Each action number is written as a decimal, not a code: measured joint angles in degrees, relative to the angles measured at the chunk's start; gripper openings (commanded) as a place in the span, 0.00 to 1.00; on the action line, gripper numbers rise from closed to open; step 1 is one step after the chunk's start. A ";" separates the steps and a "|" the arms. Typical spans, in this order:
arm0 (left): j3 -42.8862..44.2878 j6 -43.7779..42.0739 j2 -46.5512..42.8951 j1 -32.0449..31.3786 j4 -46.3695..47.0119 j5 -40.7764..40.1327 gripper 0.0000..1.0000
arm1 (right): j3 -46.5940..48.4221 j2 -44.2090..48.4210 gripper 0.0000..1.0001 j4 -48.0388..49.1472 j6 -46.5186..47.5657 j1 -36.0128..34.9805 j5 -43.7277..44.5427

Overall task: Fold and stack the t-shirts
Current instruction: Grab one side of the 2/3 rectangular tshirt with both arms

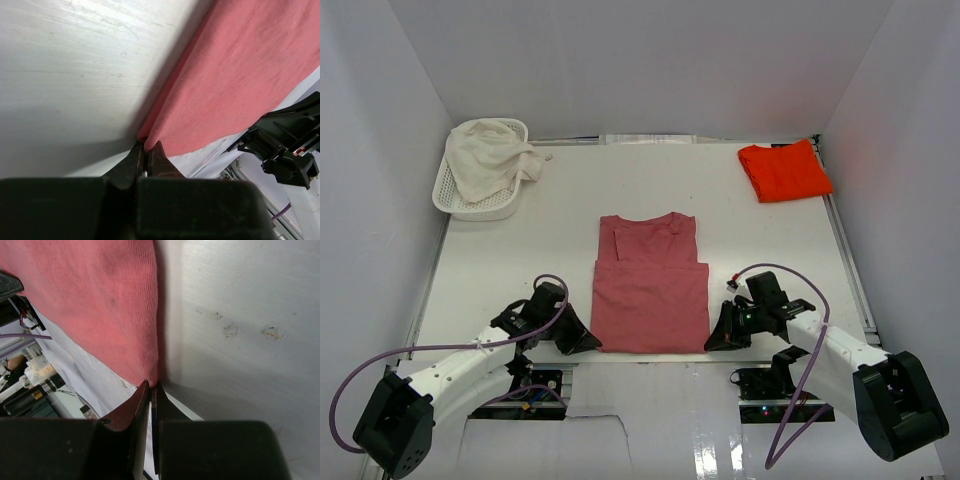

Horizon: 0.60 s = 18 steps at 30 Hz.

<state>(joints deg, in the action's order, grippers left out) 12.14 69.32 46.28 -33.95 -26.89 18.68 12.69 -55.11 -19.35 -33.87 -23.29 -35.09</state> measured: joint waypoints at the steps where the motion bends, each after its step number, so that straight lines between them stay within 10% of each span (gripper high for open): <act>1: 0.00 0.04 0.00 -0.02 0.07 0.00 0.00 | 0.20 0.00 0.08 -0.28 0.13 0.02 0.09; 18: 8.39 -3.72 3.37 -0.04 -8.81 -4.83 0.00 | 10.62 0.07 0.08 -6.78 4.24 0.02 -1.11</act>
<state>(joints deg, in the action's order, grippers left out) 20.53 65.60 49.65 -34.00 -35.70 13.85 23.31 -55.05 -26.13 -29.63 -23.27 -36.21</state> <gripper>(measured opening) 0.025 0.083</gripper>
